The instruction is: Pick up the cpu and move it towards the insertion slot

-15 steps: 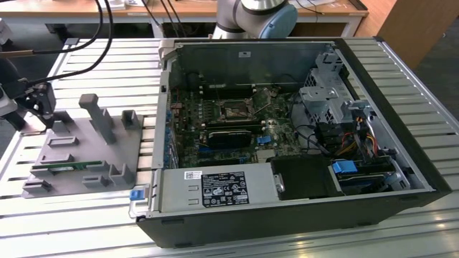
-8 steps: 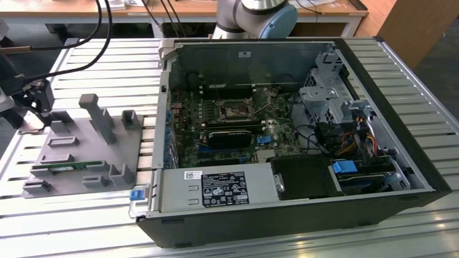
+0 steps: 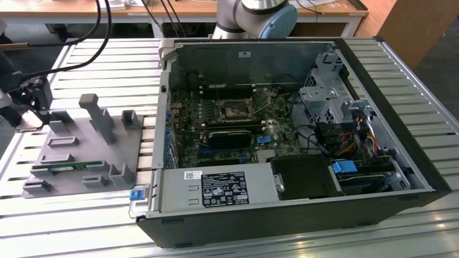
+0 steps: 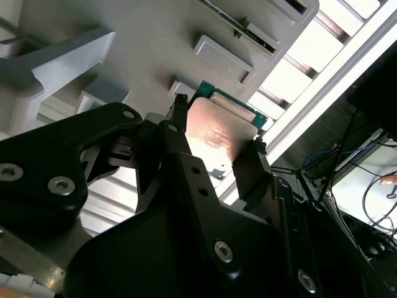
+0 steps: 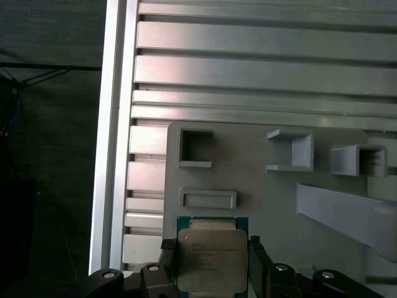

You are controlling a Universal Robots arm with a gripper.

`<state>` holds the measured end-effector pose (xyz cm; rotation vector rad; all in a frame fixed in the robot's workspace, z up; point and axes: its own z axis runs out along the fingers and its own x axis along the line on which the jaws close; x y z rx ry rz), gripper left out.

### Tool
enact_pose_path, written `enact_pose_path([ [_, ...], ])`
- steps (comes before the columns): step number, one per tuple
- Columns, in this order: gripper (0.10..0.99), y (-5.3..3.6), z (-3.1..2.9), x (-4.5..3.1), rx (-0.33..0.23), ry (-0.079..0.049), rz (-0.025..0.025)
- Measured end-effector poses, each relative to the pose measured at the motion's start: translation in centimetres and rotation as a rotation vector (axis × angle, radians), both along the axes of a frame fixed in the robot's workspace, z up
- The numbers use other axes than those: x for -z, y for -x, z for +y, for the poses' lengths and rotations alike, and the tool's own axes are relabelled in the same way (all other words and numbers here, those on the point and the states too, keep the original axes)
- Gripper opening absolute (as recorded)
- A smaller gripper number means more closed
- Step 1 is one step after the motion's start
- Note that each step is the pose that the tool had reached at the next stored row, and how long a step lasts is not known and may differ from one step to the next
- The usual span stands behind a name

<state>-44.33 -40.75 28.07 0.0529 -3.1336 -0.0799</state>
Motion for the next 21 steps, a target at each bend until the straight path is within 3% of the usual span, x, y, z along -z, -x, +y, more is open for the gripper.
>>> enact_pose_path([
  [21, 0.541, 0.0, 0.06, -1.3, 0.0, 0.0, 0.0001],
])
